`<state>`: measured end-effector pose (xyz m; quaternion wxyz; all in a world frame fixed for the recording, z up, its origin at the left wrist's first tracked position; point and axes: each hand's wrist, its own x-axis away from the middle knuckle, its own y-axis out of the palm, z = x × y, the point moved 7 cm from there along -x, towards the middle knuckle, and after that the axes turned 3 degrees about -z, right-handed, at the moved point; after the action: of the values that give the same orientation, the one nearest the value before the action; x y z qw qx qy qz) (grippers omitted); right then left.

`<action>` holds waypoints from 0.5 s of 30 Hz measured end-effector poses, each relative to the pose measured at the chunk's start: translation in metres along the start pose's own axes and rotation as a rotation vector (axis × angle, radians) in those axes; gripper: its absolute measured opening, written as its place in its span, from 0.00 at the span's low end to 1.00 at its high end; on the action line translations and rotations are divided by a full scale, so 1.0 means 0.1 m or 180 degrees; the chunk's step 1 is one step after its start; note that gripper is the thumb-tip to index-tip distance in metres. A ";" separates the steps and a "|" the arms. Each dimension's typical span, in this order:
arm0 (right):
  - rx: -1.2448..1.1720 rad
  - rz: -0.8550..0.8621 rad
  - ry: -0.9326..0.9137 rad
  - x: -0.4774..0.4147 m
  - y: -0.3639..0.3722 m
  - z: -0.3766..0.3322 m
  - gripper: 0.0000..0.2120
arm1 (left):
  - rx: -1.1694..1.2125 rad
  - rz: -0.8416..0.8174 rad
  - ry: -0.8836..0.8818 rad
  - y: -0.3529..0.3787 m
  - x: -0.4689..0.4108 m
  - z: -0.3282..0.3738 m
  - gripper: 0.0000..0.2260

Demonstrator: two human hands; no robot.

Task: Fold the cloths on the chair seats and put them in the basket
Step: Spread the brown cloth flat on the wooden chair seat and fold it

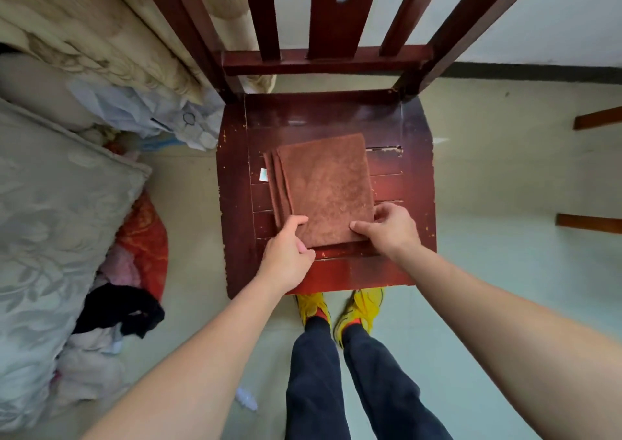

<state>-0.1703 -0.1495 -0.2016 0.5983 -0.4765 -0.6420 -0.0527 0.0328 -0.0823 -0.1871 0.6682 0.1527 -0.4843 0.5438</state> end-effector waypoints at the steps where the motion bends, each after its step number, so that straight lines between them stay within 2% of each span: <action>1: 0.0014 -0.0003 0.0013 -0.03 -0.05 0.01 0.16 | 0.0050 -0.0123 -0.0085 0.07 0.04 0.00 0.23; 4: -0.0141 0.0197 -0.0071 -0.16 -0.34 -0.01 0.12 | 0.0344 -0.0414 -0.0261 0.14 0.08 0.13 0.11; 6: -0.0251 0.0367 -0.0150 -0.22 -0.55 -0.01 0.11 | 0.0723 -0.0394 -0.0196 0.07 0.01 0.33 0.07; 8: -0.0354 0.0391 -0.0135 -0.25 -0.66 0.00 0.20 | 0.1093 -0.0184 -0.0069 -0.08 -0.14 0.58 0.08; 10: -0.0251 0.0271 -0.0152 -0.24 -0.64 -0.03 0.38 | 0.1354 0.0086 0.0051 -0.25 -0.32 0.80 0.10; 11: -0.0058 0.0228 -0.0206 -0.23 -0.60 -0.04 0.44 | 0.1199 0.0269 0.0147 -0.35 -0.41 0.89 0.11; 12: 0.0187 0.0207 -0.0264 -0.22 -0.55 -0.04 0.46 | 0.0690 0.0484 0.0300 -0.45 -0.48 0.97 0.13; 14: 0.0571 0.0218 -0.0289 -0.20 -0.48 0.02 0.44 | -0.0895 0.0819 0.0780 -0.56 -0.59 1.15 0.23; 15: 0.0658 0.0224 -0.0239 -0.21 -0.45 0.06 0.41 | -0.1584 0.0827 0.1067 -0.54 -0.62 1.23 0.29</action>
<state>-0.2086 -0.1816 -0.1978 0.6213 -0.4361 -0.6489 0.0526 0.0245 -0.2276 -0.1608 0.6805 -0.1700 -0.5010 0.5070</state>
